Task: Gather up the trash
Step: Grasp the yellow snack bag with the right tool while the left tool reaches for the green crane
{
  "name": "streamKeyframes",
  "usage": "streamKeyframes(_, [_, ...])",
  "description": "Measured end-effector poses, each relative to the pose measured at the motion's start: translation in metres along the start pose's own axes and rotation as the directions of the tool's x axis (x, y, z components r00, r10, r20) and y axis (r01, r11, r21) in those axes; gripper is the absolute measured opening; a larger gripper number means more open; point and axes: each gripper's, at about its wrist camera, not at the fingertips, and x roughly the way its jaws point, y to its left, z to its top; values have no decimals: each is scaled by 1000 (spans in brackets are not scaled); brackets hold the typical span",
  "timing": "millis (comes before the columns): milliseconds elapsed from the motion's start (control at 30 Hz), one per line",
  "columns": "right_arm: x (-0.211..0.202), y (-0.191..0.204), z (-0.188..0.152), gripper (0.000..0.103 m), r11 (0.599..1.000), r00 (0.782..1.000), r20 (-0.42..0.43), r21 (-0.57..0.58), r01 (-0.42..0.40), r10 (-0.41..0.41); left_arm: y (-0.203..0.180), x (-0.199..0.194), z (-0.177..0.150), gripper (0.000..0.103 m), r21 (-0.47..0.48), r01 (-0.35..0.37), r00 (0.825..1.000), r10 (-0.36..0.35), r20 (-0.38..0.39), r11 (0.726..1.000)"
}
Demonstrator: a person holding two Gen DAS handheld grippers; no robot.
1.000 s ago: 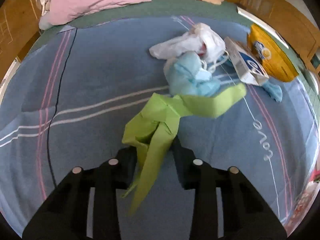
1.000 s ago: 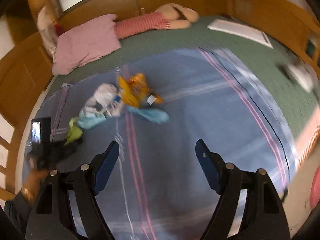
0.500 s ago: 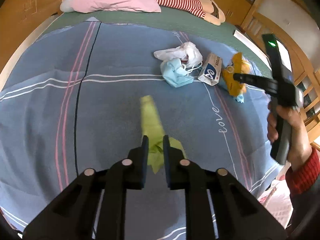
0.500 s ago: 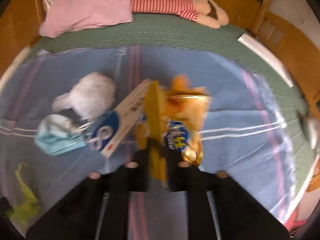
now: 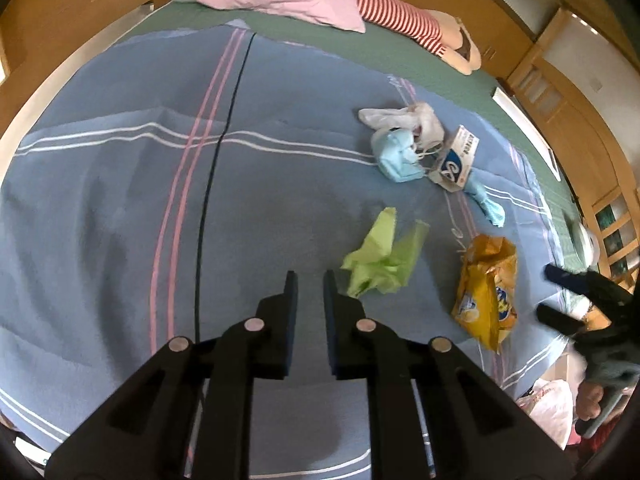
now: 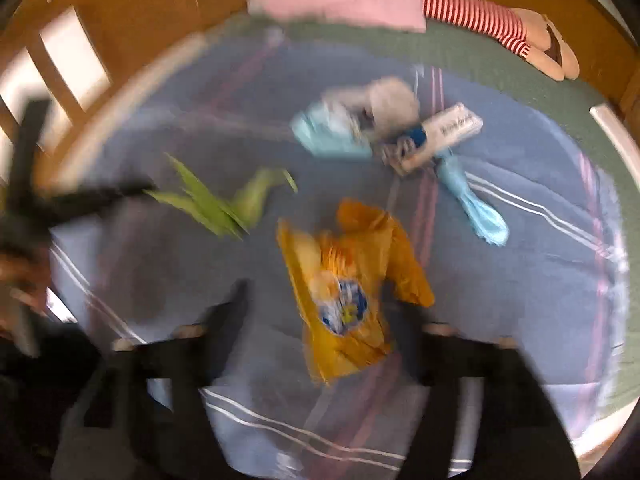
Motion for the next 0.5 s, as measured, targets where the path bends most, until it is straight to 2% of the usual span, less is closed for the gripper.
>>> streamKeyframes(100, [12, -12, 6, 72, 987, 989, -12, 68, 145, -145, 7, 2, 3, 14, -38, 12, 1000, -12, -1, 999])
streamKeyframes(133, [21, -17, 6, 72, 981, 985, -33, 87, 171, -169, 9, 2, 3, 18, -47, 21, 1000, -21, 3, 999])
streamKeyframes(267, [59, -30, -2, 72, 974, 987, -113, 181, 136, -117, 11, 4, 7, 33, -64, 39, 999, -38, 23, 997])
streamKeyframes(400, [80, -21, -11, 71, 973, 989, -125, 205, 108, -84, 7, 14, 14, 62, -90, 68, 998, -66, 16, 994])
streamKeyframes(467, [82, -18, -12, 43, 973, 991, -113, 213, 91, -68, 3, 21, 16, 73, -105, 91, 996, -92, -8, 990])
streamKeyframes(500, [81, -18, -13, 41, 971, 992, -114, 224, 79, -55, 0, 23, 16, 78, -111, 100, 994, -103, -19, 989])
